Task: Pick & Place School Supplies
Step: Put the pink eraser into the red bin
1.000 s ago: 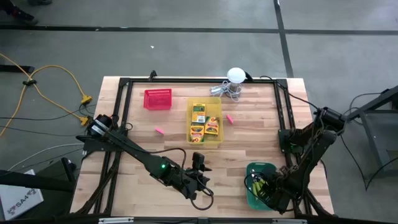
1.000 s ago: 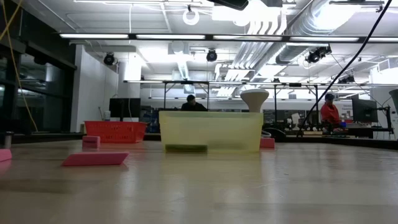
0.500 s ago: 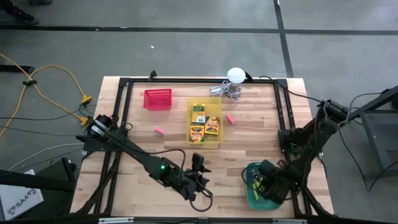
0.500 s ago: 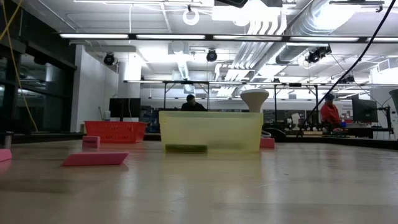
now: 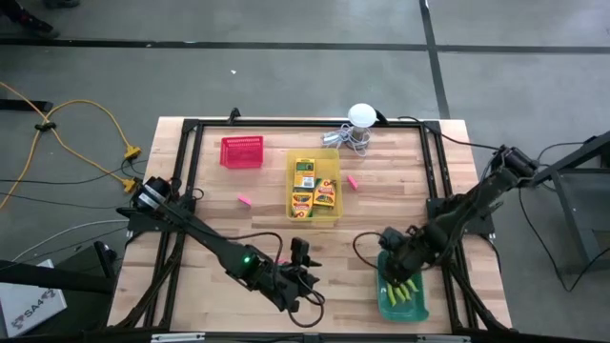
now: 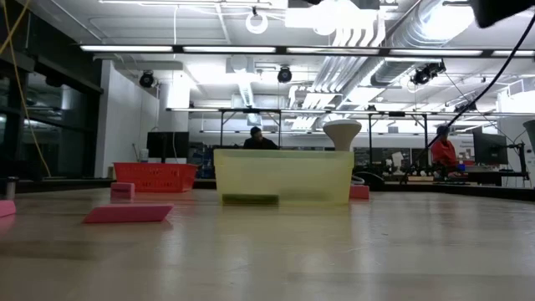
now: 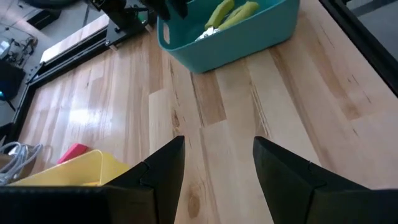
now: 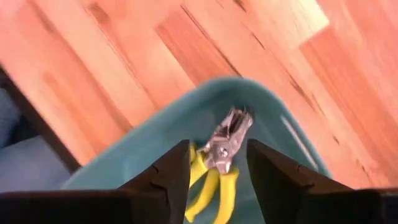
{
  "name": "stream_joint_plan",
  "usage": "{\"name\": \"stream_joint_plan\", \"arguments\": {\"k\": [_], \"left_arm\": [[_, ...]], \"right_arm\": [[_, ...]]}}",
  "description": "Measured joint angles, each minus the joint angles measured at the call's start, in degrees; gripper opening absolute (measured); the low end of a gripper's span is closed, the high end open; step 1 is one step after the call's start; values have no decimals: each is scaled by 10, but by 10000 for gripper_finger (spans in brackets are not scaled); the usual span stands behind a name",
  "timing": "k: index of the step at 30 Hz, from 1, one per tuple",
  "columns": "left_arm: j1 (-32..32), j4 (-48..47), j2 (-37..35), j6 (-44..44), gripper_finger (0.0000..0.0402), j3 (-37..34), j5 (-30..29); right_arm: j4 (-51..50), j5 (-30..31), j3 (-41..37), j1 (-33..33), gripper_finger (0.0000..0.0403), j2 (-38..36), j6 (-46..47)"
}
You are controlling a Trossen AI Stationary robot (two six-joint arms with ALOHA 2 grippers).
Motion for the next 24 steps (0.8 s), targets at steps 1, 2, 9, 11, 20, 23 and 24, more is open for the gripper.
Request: {"name": "stream_joint_plan", "arguments": {"k": [1, 2, 9, 11, 20, 23, 24], "left_arm": [[-1, -5, 0, -2, 182, 0, 0], [-2, -12, 0, 1, 182, 0, 0], [3, -70, -4, -61, 182, 0, 1], [10, -99, -14, -93, 182, 0, 3], [45, -184, -48, -155, 182, 0, 3], [59, -195, -53, -166, 182, 0, 6], [65, -204, -55, -175, 182, 0, 11]], "right_arm": [[4, -6, 0, -11, 146, -7, -14], [9, -8, 0, -21, 146, -13, -27], [9, -2, 0, -93, 146, -51, -115], [9, 7, 0, -112, 146, -58, -142], [4, 29, 0, -191, 146, -64, -245], [5, 46, 0, -213, 146, -64, -267], [4, 49, 0, -219, 146, -64, -271]]}}
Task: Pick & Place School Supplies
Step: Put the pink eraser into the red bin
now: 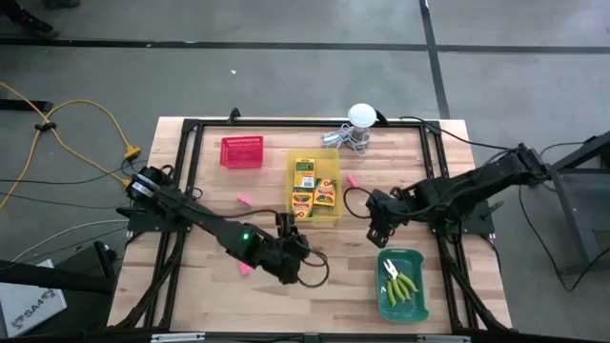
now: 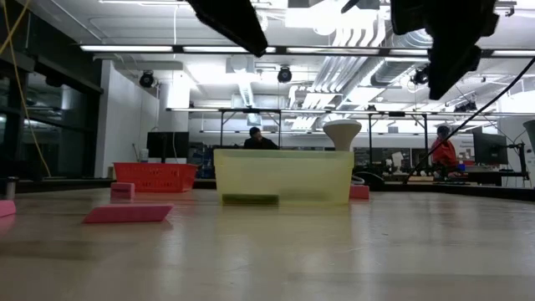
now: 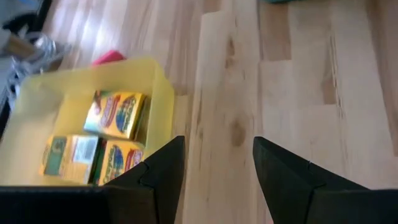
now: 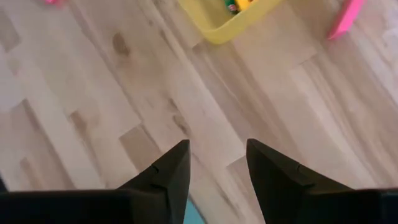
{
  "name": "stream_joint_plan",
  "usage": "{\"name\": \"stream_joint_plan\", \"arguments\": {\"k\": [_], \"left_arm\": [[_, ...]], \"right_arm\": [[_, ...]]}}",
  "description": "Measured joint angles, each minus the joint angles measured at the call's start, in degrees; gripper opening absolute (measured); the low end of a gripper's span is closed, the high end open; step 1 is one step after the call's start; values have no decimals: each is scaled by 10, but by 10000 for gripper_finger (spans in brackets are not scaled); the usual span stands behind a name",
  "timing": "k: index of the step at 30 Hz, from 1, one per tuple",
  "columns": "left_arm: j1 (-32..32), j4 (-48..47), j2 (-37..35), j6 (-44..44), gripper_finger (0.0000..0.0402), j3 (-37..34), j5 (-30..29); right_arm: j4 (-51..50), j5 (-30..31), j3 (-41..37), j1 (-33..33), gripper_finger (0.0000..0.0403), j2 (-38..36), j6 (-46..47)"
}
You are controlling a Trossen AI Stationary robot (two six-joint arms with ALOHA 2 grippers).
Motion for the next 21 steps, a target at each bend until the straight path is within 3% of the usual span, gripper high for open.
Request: {"name": "stream_joint_plan", "arguments": {"k": [4, 11, 21], "left_arm": [[27, -48, -23, -26, 175, 0, 32], [77, -57, -87, -33, 156, -39, 33], [149, 64, -217, -16, 149, -205, 91]], "right_arm": [[-3, 4, 0, -23, 146, 0, -25], [-4, 30, 0, -78, 146, 0, -88], [0, 34, 0, -158, 146, 2, -173]]}}
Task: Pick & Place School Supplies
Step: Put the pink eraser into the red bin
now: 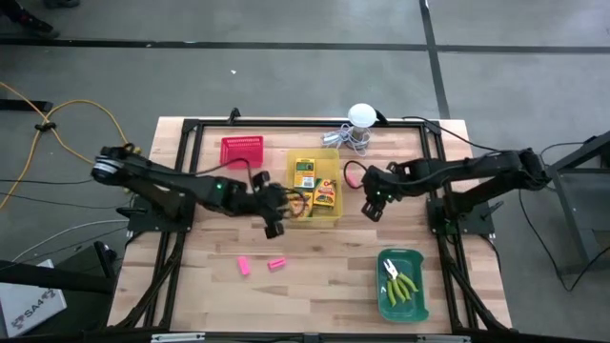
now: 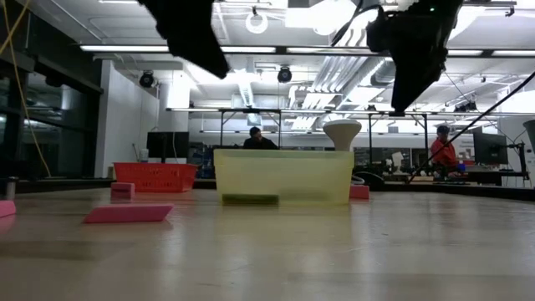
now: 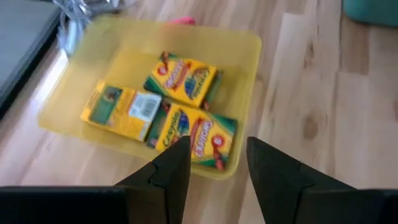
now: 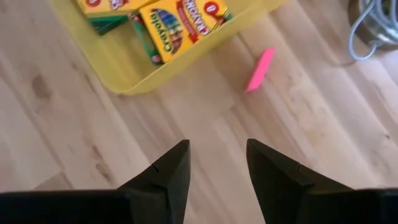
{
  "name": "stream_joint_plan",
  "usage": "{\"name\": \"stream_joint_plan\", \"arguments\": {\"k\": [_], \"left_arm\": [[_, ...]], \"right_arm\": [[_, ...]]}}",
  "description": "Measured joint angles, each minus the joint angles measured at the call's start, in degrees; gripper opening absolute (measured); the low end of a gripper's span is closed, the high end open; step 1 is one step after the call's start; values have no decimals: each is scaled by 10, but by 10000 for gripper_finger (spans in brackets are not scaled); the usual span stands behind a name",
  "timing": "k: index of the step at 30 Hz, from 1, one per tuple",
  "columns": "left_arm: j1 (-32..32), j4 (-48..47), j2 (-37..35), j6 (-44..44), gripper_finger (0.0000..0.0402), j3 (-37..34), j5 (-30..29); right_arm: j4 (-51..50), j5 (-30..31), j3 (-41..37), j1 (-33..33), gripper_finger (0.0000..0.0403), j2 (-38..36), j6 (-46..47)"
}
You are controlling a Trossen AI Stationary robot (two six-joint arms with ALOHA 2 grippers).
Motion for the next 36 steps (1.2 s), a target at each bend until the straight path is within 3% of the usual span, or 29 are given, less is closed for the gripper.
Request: {"name": "stream_joint_plan", "arguments": {"k": [7, 16, 25, 36], "left_arm": [[58, 46, -45, 49, 149, -70, 70], [101, 64, -46, 48, 149, -124, 95], [82, 74, -46, 39, 149, -125, 115], [71, 92, -46, 26, 149, -125, 114]], "right_arm": [[5, 0, -1, -50, 146, 2, -25], [101, -17, -67, -116, 146, 2, -71], [191, -42, -123, -157, 146, 5, -96], [240, -11, -139, -168, 146, 14, -130]]}}
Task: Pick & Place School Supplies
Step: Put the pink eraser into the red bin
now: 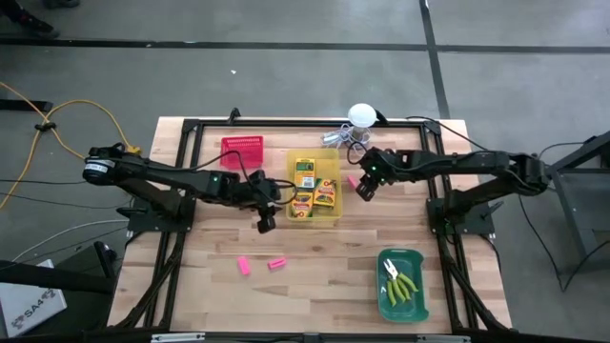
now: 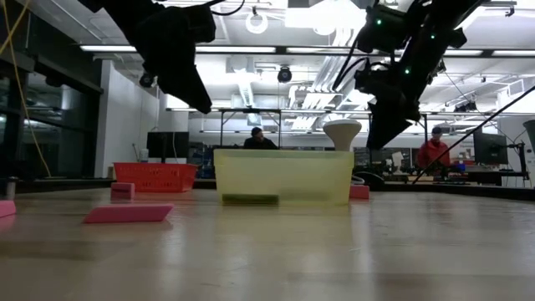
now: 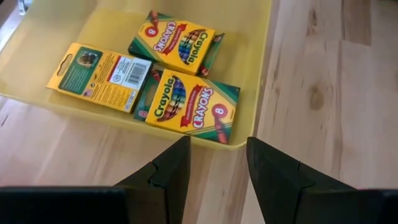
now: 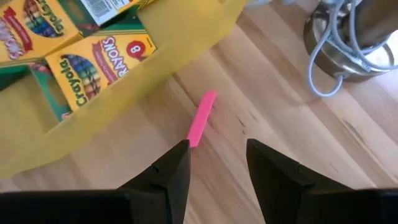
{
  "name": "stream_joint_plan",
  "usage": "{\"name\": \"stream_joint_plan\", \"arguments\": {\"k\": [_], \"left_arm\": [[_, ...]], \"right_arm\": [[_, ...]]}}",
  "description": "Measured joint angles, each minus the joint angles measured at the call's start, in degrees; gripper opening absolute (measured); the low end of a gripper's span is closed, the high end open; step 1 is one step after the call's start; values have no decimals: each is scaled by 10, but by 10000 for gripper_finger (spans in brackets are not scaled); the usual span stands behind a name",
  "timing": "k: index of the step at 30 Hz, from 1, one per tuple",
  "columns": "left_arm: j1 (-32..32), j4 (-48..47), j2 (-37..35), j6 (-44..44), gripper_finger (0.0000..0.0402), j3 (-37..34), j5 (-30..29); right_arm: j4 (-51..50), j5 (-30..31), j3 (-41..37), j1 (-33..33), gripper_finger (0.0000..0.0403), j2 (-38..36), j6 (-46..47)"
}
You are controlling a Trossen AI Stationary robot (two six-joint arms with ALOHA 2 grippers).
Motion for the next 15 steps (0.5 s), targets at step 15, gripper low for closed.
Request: {"name": "stream_joint_plan", "arguments": {"k": [15], "left_arm": [[0, 27, 0, 0, 149, 0, -1]], "right_arm": [[59, 12, 0, -4, 146, 75, -40]]}}
